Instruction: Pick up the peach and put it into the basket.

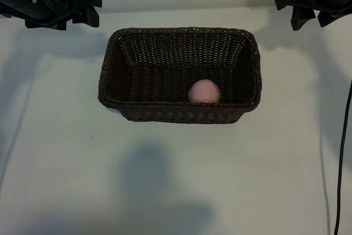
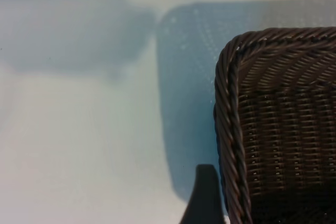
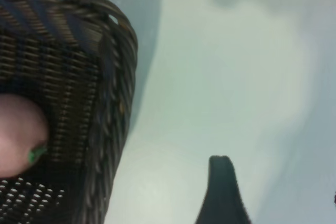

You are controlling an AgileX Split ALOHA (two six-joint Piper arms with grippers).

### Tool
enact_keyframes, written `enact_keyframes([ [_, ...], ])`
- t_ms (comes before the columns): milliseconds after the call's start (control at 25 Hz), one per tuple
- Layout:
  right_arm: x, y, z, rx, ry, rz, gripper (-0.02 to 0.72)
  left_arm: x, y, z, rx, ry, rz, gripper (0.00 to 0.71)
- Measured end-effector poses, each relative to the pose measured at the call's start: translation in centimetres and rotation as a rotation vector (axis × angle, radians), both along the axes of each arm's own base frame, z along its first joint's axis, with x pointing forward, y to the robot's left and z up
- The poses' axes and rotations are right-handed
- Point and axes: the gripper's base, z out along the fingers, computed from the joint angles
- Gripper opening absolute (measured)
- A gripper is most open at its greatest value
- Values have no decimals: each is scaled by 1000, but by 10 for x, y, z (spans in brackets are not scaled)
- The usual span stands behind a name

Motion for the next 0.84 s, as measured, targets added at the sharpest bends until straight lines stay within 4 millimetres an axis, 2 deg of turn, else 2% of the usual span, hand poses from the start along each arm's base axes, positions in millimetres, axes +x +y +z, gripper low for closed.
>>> enact_keyframes([
  [840, -2, -1, -1, -8, 27, 5, 493, 0, 0, 0, 3, -1, -1, 572],
])
